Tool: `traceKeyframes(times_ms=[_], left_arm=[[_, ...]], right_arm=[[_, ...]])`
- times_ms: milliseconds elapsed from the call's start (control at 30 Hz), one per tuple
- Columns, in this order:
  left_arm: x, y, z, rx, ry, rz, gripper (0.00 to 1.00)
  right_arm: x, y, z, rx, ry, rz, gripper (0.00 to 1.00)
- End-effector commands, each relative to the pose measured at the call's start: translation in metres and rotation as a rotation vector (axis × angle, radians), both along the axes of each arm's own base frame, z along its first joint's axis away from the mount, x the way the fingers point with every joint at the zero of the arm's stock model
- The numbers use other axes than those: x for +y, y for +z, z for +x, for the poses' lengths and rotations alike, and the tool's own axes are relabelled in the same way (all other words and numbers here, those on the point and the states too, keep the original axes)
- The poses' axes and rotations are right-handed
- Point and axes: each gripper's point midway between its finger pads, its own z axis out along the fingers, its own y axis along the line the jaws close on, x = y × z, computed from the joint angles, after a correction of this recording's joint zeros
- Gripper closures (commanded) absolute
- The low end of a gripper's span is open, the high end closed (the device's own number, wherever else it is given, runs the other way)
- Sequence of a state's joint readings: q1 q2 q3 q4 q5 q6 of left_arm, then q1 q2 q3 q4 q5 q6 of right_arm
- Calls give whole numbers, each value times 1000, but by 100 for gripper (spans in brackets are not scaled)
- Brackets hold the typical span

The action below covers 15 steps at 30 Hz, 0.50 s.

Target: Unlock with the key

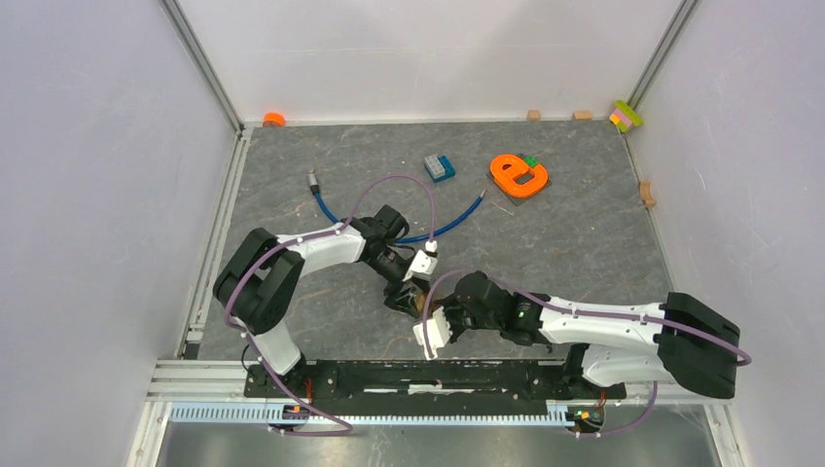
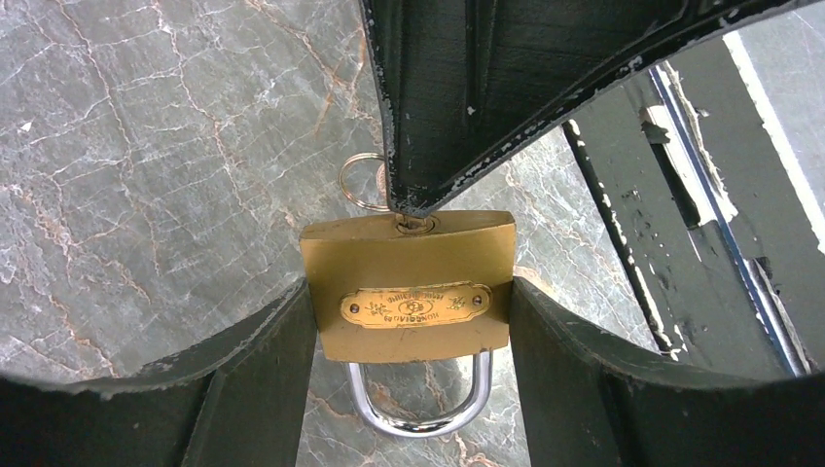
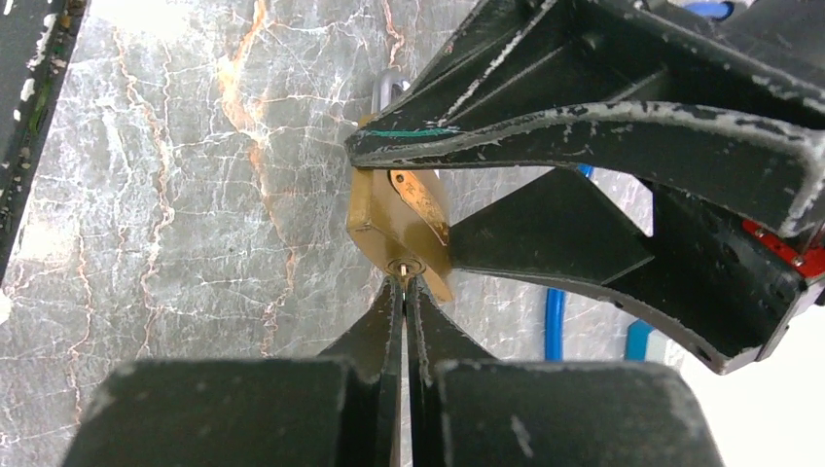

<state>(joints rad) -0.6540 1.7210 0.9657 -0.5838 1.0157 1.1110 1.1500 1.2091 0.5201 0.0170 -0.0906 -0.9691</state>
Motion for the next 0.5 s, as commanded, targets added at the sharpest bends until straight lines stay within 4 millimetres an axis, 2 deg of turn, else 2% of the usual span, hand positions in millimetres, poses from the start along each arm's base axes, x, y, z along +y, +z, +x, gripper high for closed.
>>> traceKeyframes(times_ms=[0,200,467], left_arm=[[-26,42,1,-14,-10,-171,98],[-28,38,3,-12,10,-173,98],[-30,39,11,-42,56,-175,98]], right_arm=[[28,43,17,50,-75,205,100],[22,51,33,140,-164,281,100],[19,54,37,247,-193,332,100]])
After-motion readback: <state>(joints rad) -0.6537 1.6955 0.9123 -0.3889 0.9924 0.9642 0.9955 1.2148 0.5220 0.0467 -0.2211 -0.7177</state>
